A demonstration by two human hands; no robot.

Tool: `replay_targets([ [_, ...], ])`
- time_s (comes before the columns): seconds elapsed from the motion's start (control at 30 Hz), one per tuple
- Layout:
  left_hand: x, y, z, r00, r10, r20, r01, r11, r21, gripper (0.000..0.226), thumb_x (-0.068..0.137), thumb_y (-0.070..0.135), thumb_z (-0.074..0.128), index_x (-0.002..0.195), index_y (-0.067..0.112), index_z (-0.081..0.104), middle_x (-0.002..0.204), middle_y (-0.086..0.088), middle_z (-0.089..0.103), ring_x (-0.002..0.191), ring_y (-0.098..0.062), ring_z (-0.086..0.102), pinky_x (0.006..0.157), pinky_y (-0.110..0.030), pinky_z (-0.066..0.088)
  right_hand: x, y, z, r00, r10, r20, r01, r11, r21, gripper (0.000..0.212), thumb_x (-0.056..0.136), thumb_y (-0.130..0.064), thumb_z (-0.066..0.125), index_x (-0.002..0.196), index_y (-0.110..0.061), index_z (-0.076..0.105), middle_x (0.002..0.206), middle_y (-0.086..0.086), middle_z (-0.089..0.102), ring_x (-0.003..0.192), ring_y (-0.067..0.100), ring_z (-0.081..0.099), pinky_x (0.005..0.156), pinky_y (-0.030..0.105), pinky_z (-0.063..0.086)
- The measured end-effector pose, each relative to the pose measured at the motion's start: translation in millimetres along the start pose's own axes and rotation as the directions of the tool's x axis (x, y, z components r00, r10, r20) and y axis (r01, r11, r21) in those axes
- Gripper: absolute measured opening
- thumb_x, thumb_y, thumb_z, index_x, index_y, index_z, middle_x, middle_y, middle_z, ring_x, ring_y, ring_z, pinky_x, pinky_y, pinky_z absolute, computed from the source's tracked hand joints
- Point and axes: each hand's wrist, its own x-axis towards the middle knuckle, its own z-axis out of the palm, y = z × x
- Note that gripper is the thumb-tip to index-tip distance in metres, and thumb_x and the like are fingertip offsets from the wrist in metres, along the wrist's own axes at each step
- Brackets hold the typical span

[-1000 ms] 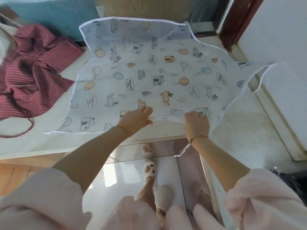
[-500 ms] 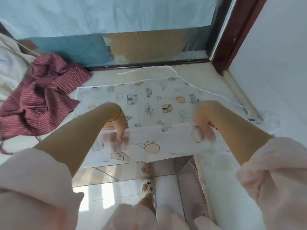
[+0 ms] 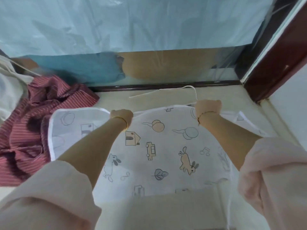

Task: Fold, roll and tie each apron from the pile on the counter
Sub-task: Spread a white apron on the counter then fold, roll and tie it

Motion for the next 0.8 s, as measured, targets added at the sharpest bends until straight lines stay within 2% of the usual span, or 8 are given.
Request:
replay_targets([
  [0.07,24.4,0.4,17.2,0.999,0.014,-0.044,-0.014,1.000,0.004,0.026,0.091,0.008,0.040,0.103,0.017,0.062,0.086,0.001,0.061,0.085,-0.020,0.057,0.086,-0.034,0.040,24.0,-8.4,11.7,1.000,0.002,-0.026,-0.003,1.000,-0.031,0.025,0.094,-0.013,0.043,0.104,-0.021,0.064,0.082,-0.005,0.062,0.085,0.017,0.058,0.097,0.037,0.038],
  [0.2,62.1,-2.0,50.0,0.991,0.016,-0.137,-0.025,0.998,-0.065,0.024,0.094,0.016,0.039,0.106,0.013,0.060,0.097,-0.004,0.058,0.094,-0.024,0.056,0.081,-0.034,0.042,57.1,-36.8,27.6,0.994,-0.058,-0.091,0.055,0.998,-0.041,0.037,0.088,-0.011,0.044,0.124,-0.015,0.048,0.115,0.004,0.060,0.109,0.025,0.054,0.106,0.048,0.030],
  [0.33,86.5,-1.6,73.4,0.974,0.008,-0.226,-0.053,0.980,-0.190,0.022,0.095,0.021,0.042,0.109,0.012,0.057,0.105,-0.005,0.053,0.096,-0.023,0.050,0.080,-0.032,0.043,72.7,-89.1,45.2,0.935,-0.329,-0.134,0.336,0.941,0.036,0.053,0.087,-0.005,0.047,0.137,-0.013,0.033,0.131,0.010,0.047,0.124,0.029,0.041,0.109,0.049,0.027],
  [0.4,92.6,-3.9,79.4,0.971,0.007,-0.241,-0.063,0.972,-0.228,0.022,0.096,0.019,0.042,0.112,0.011,0.055,0.108,-0.006,0.050,0.097,-0.023,0.048,0.082,-0.031,0.043,79.0,-111.9,53.4,0.913,-0.392,-0.115,0.402,0.911,0.091,0.055,0.087,-0.004,0.047,0.138,-0.015,0.032,0.133,0.009,0.046,0.126,0.028,0.039,0.109,0.049,0.027],
  [0.53,94.4,-9.3,83.3,0.963,-0.008,-0.269,-0.067,0.961,-0.269,0.022,0.093,0.012,0.042,0.113,0.010,0.052,0.111,-0.006,0.050,0.100,-0.022,0.048,0.082,-0.029,0.040,93.8,-129.7,55.9,0.926,-0.370,-0.076,0.377,0.917,0.131,0.041,0.090,-0.012,0.046,0.131,-0.014,0.040,0.124,0.010,0.046,0.114,0.029,0.045,0.099,0.045,0.037],
  [0.6,90.4,-13.6,85.5,0.964,-0.050,-0.260,-0.021,0.964,-0.264,0.024,0.091,0.011,0.041,0.112,0.011,0.051,0.110,-0.006,0.051,0.099,-0.023,0.048,0.082,-0.029,0.038,98.6,-129.8,52.6,0.928,-0.366,-0.077,0.373,0.920,0.118,0.033,0.092,-0.016,0.044,0.125,-0.012,0.044,0.120,0.009,0.047,0.110,0.028,0.048,0.094,0.043,0.039],
  [0.7,87.1,-25.8,88.9,0.965,-0.148,-0.215,0.088,0.960,-0.265,0.024,0.092,0.016,0.040,0.114,0.012,0.050,0.109,-0.006,0.051,0.100,-0.024,0.049,0.084,-0.032,0.039,103.9,-128.6,48.4,0.932,-0.357,-0.061,0.361,0.930,0.074,0.030,0.094,-0.020,0.041,0.123,-0.014,0.046,0.120,0.008,0.049,0.111,0.026,0.049,0.100,0.045,0.035],
  [0.8,86.5,-36.1,93.3,0.966,-0.147,-0.211,0.096,0.967,-0.234,0.023,0.094,0.016,0.041,0.115,0.011,0.048,0.111,-0.007,0.048,0.101,-0.024,0.047,0.084,-0.032,0.040,106.3,-133.7,46.0,0.926,-0.364,-0.098,0.369,0.928,0.042,0.029,0.094,-0.019,0.044,0.122,-0.016,0.049,0.119,0.007,0.051,0.108,0.026,0.052,0.104,0.048,0.031],
])
